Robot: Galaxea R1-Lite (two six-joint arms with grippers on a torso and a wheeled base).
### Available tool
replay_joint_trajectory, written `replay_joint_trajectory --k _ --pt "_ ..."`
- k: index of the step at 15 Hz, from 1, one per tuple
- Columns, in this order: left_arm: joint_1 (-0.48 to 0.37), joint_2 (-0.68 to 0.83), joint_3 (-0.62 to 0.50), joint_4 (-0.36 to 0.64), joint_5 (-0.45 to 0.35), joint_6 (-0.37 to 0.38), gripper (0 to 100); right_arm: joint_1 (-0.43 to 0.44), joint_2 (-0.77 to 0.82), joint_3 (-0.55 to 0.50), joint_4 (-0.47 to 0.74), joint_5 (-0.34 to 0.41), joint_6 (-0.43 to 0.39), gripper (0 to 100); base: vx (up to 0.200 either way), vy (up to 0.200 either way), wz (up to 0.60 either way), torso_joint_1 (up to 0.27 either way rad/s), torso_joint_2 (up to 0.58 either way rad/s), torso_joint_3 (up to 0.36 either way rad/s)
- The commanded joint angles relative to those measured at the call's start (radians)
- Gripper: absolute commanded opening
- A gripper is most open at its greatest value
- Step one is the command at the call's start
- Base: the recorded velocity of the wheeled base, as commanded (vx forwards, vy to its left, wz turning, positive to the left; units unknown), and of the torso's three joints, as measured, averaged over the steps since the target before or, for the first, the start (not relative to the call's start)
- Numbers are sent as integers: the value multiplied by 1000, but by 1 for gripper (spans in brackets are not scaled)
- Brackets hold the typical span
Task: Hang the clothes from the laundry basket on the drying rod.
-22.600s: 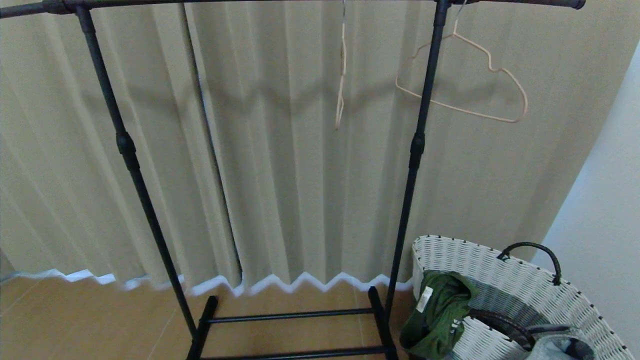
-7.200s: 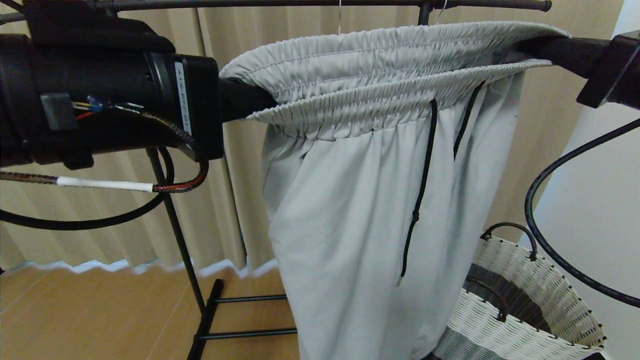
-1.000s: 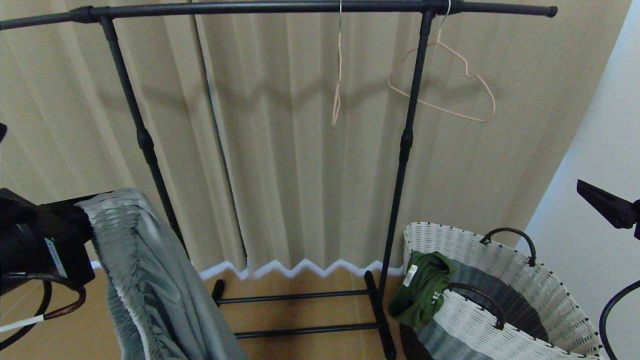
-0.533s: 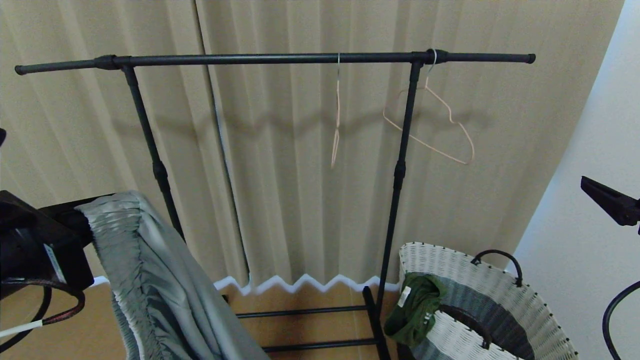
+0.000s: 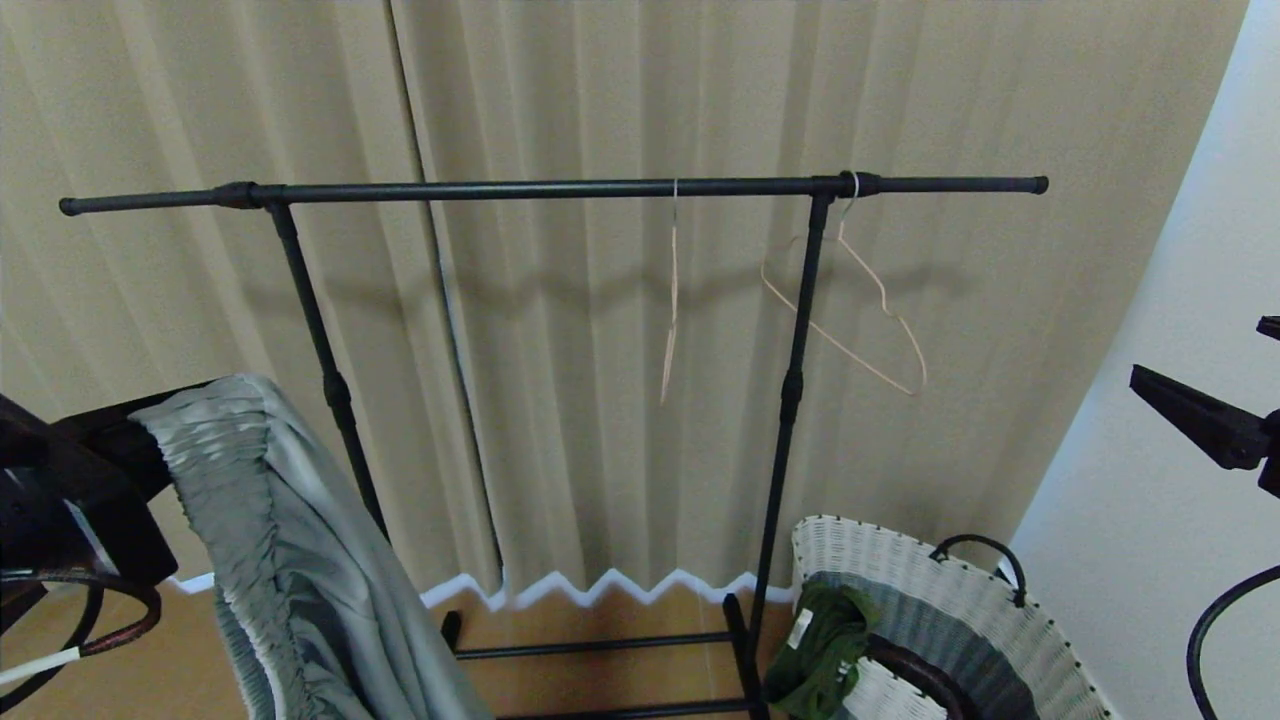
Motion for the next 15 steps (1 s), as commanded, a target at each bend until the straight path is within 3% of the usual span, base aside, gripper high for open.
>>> replay_joint_trajectory --k 1,3,5,11,15 --pt "1 8 55 -74 -50 1 0 0 1 -9 6 33 62 100 0 0 0 193 -471 -266" --pt "33 20 95 -131 -129 14 0 -2 9 -9 13 33 81 100 0 0 0 83 -198 -112" --pt "45 22 101 -132 -135 57 0 -2 16 -11 29 27 79 100 0 0 0 18 -35 -25" --pt "44 10 127 -174 -136 53 0 -3 62 -74 174 1 79 100 0 0 0 0 0 0" --pt "44 14 127 -186 -136 53 0 -9 81 -74 180 -5 79 100 0 0 0 0 0 0"
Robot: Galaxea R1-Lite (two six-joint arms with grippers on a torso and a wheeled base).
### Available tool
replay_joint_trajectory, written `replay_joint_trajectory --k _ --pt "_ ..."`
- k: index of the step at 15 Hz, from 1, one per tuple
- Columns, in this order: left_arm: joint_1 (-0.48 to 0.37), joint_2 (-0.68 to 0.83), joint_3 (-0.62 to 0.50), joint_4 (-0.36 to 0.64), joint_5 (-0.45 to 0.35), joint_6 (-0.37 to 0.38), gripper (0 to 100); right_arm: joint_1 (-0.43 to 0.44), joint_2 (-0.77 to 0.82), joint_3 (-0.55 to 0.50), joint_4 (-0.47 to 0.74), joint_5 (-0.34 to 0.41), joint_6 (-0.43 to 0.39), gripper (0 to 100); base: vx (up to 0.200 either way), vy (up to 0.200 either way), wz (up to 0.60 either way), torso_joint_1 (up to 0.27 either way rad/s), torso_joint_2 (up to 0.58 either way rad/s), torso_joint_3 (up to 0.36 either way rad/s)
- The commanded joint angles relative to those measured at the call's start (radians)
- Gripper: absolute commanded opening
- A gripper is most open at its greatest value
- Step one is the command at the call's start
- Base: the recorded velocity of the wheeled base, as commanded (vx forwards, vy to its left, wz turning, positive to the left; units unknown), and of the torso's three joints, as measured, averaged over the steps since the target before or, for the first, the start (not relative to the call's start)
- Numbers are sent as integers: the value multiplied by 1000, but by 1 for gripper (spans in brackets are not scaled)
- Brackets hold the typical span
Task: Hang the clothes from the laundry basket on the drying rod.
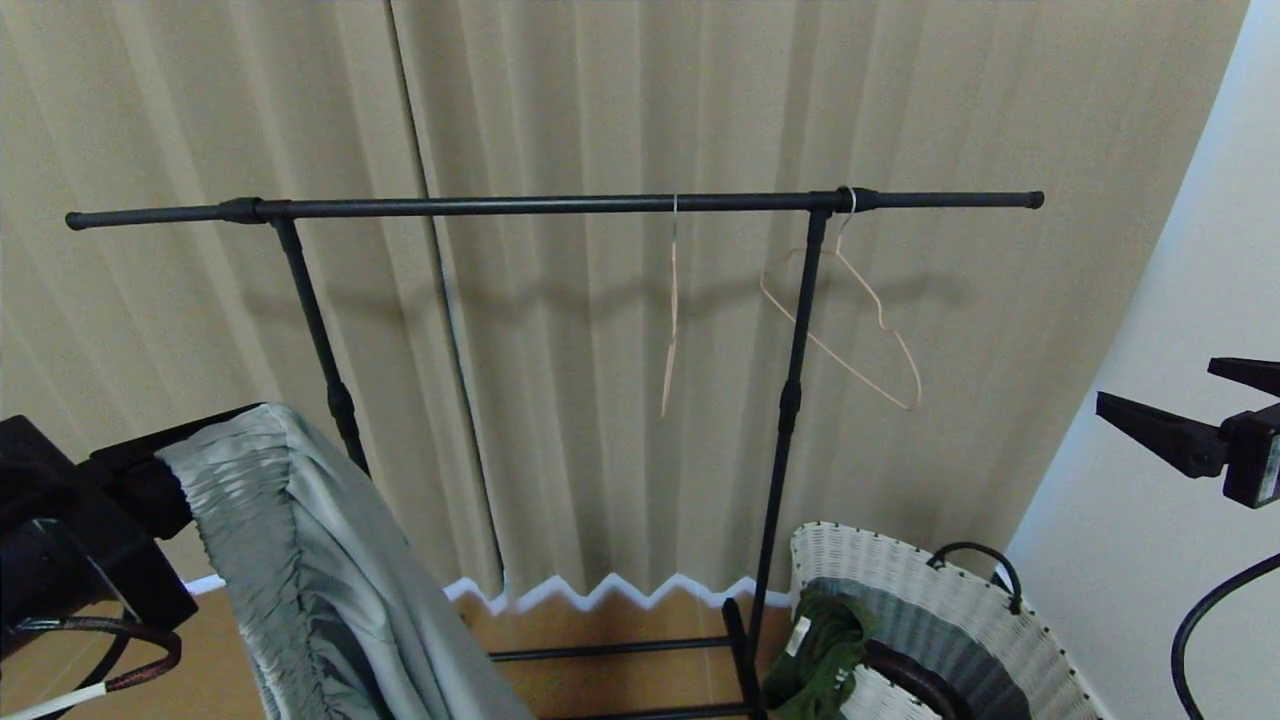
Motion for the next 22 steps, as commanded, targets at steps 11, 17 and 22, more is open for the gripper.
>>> replay_joint_trajectory --k 11,17,22 --pt "0 14 2 0 0 0 0 -3 47 4 0 -2 -4 100 182 0 0 3 0 0" --pt "1 18 11 -3 0 5 0 0 107 -19 -1 -2 -7 100 167 0 0 3 3 3" --pt "1 17 11 -3 0 3 0 56 197 -140 111 -5 -1 100 0 0 0 0 0 0"
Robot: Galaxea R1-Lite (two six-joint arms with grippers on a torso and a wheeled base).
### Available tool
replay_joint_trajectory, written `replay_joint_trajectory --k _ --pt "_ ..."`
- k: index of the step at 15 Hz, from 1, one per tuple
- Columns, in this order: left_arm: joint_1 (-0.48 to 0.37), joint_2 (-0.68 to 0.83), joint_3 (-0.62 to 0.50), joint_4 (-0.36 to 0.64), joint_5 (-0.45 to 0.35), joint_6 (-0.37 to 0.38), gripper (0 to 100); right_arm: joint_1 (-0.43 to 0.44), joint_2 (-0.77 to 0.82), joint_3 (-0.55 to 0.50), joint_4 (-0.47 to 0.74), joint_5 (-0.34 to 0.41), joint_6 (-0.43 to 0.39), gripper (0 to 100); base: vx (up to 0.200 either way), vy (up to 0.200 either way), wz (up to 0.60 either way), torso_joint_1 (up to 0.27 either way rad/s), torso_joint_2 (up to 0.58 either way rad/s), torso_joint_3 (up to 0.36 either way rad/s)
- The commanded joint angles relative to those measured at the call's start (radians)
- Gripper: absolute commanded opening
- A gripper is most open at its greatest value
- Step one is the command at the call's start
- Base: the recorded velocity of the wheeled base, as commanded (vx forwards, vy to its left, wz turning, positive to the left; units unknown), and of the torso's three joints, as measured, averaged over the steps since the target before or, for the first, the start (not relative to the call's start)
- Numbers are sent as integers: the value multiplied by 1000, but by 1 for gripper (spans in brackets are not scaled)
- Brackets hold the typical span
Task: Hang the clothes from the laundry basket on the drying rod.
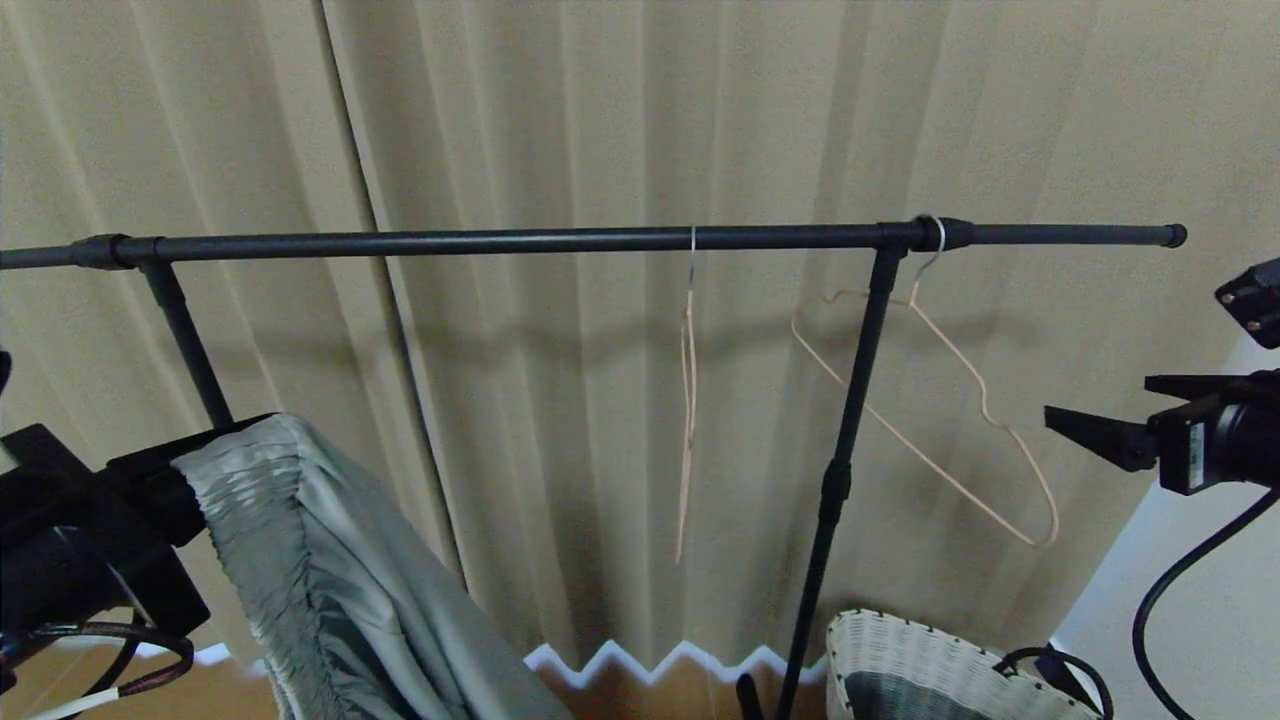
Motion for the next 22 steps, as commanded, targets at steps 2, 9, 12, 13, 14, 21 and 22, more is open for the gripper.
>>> replay_joint_trajectory --k 2,9,12,13,14,21,22 --pt "1 0 -1 0 0 -1 0 65 78 -83 57 0 11 100 0 0 0 0 0 0" --pt "1 2 -1 0 0 -1 0 154 317 -287 139 -176 69 100 0 0 0 0 0 0" --pt "1 2 -1 0 0 -1 0 197 378 -379 210 -181 177 100 0 0 0 0 0 0" --pt "1 2 -1 0 0 -1 0 201 395 -396 218 -189 180 100 0 0 0 0 0 0" --pt "1 2 1 0 0 -1 0 201 401 -402 219 -192 180 100 0 0 0 0 0 0" --pt "1 2 2 0 0 1 0 203 398 -399 218 -193 180 0 0 0 0 0 0 0" --pt "1 0 2 0 0 1 0 203 395 -397 218 -195 180 0 0 0 0 0 0 0"
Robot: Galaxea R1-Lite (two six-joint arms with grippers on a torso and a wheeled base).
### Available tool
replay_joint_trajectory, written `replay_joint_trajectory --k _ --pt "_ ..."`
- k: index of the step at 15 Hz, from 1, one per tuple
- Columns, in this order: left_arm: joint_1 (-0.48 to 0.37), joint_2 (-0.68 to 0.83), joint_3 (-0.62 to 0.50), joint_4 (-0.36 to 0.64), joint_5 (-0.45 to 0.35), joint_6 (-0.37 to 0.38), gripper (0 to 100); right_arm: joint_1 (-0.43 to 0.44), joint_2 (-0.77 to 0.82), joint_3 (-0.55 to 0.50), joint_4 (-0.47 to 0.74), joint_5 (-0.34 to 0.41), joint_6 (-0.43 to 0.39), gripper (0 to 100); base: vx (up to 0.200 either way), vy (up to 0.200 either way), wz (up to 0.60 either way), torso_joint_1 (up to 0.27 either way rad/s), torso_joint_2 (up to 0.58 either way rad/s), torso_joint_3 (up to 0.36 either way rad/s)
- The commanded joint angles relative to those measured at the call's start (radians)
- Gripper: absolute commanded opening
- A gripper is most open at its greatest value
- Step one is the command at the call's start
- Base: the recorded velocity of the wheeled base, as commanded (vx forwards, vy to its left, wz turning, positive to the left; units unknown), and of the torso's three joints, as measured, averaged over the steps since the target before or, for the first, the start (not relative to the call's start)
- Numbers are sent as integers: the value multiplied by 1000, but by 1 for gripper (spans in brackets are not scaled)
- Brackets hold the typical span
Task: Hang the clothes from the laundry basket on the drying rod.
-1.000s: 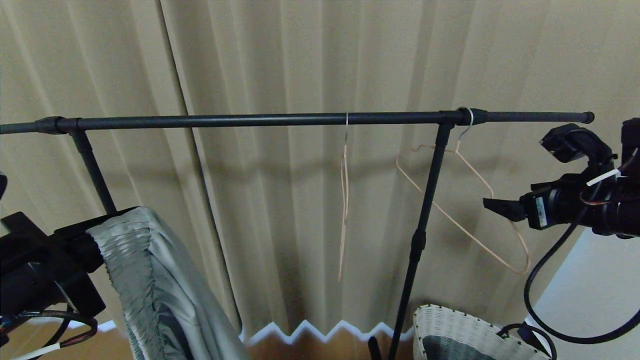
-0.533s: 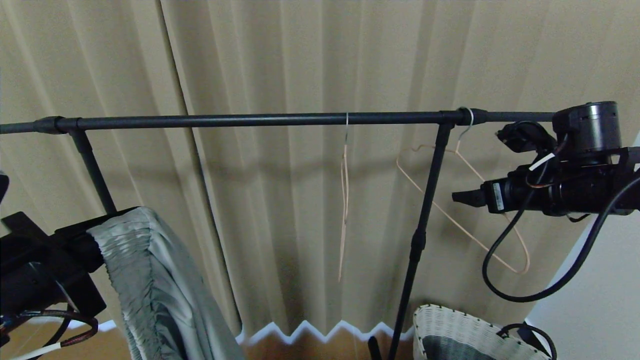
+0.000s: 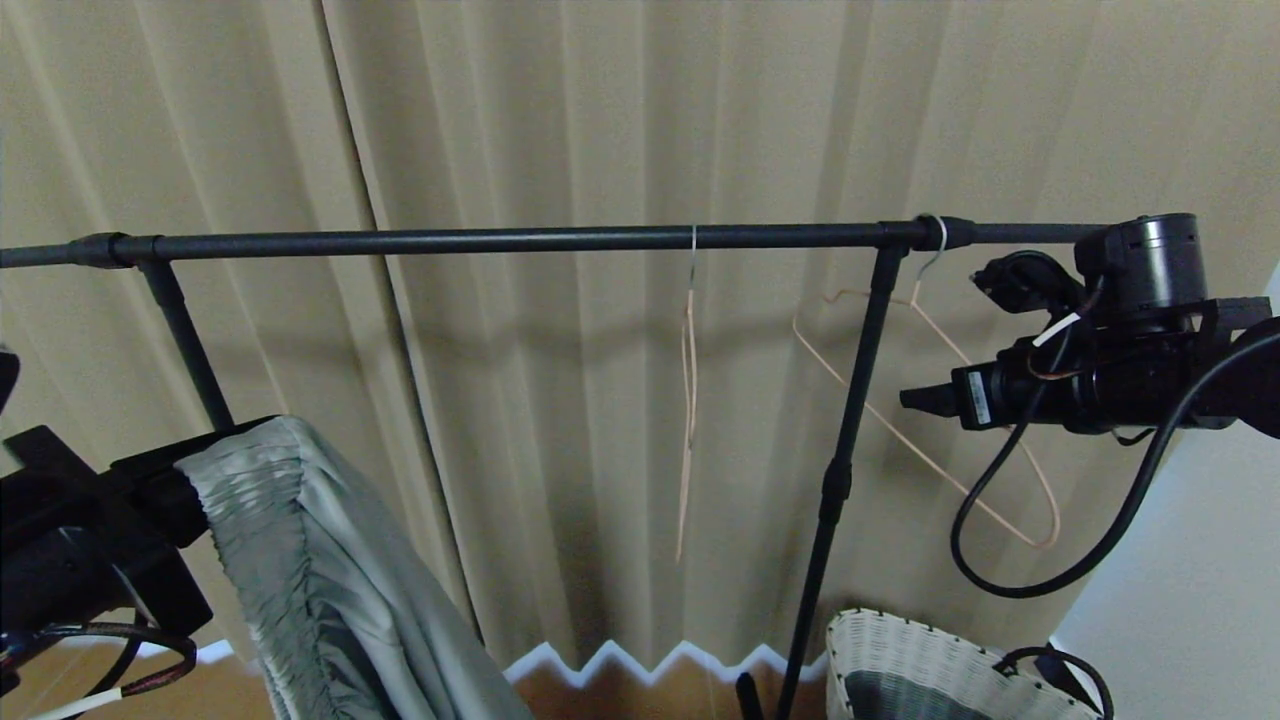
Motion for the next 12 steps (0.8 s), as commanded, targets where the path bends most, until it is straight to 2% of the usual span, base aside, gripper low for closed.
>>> replay_joint_trajectory --k 1,7,12 --pt "0 -2 0 0 0 0 0 0 -10 2 2 -2 -1 0 0 0 0 0 0 0" --pt "0 -6 0 0 0 0 0 0 -44 10 0 -2 1 0 0 0 0 0 0 0" --pt "19 0 0 0 0 0 0 -3 -109 60 -18 -1 8 0 0 0 0 0 0 0"
